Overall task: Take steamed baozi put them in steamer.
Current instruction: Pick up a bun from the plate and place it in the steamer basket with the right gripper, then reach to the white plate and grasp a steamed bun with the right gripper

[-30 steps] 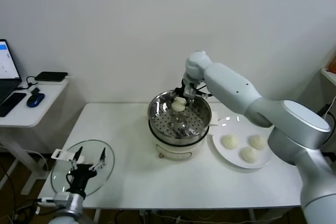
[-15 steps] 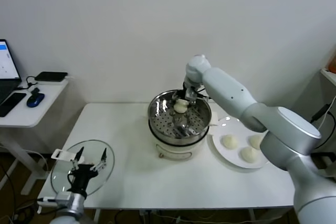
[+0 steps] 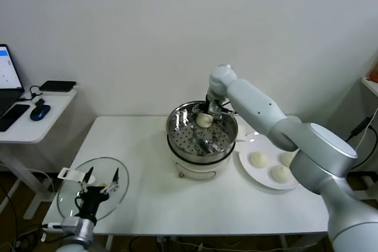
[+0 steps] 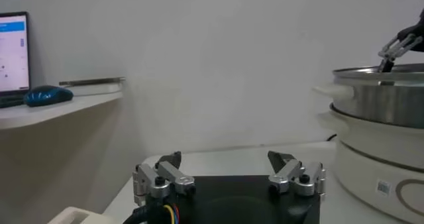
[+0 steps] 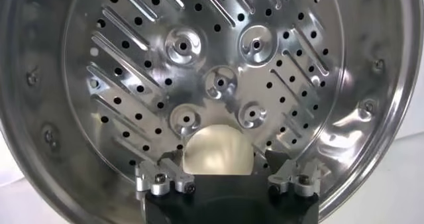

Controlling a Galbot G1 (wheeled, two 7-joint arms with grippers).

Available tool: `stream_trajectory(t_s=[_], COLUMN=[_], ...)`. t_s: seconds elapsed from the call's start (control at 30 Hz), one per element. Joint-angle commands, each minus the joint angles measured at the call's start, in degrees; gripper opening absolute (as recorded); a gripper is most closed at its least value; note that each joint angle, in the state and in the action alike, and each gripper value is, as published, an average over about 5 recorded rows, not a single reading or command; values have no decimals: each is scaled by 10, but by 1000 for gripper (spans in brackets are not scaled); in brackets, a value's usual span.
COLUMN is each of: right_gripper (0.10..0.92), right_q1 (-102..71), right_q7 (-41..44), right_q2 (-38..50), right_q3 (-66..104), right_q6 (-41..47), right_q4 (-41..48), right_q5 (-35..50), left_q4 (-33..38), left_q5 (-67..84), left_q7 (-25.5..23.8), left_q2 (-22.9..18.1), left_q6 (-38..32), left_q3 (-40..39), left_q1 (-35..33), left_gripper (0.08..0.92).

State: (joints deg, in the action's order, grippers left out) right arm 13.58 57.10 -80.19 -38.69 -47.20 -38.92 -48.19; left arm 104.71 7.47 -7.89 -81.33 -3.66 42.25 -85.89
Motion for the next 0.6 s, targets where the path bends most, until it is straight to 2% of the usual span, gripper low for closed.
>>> stream_trajectory(t_s=[0.03,0.2,0.4,0.47,0.6], right_gripper=[823,823,823,823,823], right_q1=[15,69,135,166,237], right_q7=[22,61,70,66,46], right_q2=[13,76,170,211,295], right_q3=[-23,-127,-195,-239,-368], right_q6=[-17,22,78,131,294], right_q4=[-20,-109,-205,-236,-282], right_q5=[42,182,303,368,541], left_q4=[-1,0,3,5,12], left_q5=[1,2,2,2,6], left_q7=[0,0,0,0,1], left_q2=[1,1,1,1,2], left_q6=[0,0,2,2,3], left_q3=[1,2,2,3,2], left_q1=[0,0,0,-1,-6], left_gripper=[823,823,823,823,823])
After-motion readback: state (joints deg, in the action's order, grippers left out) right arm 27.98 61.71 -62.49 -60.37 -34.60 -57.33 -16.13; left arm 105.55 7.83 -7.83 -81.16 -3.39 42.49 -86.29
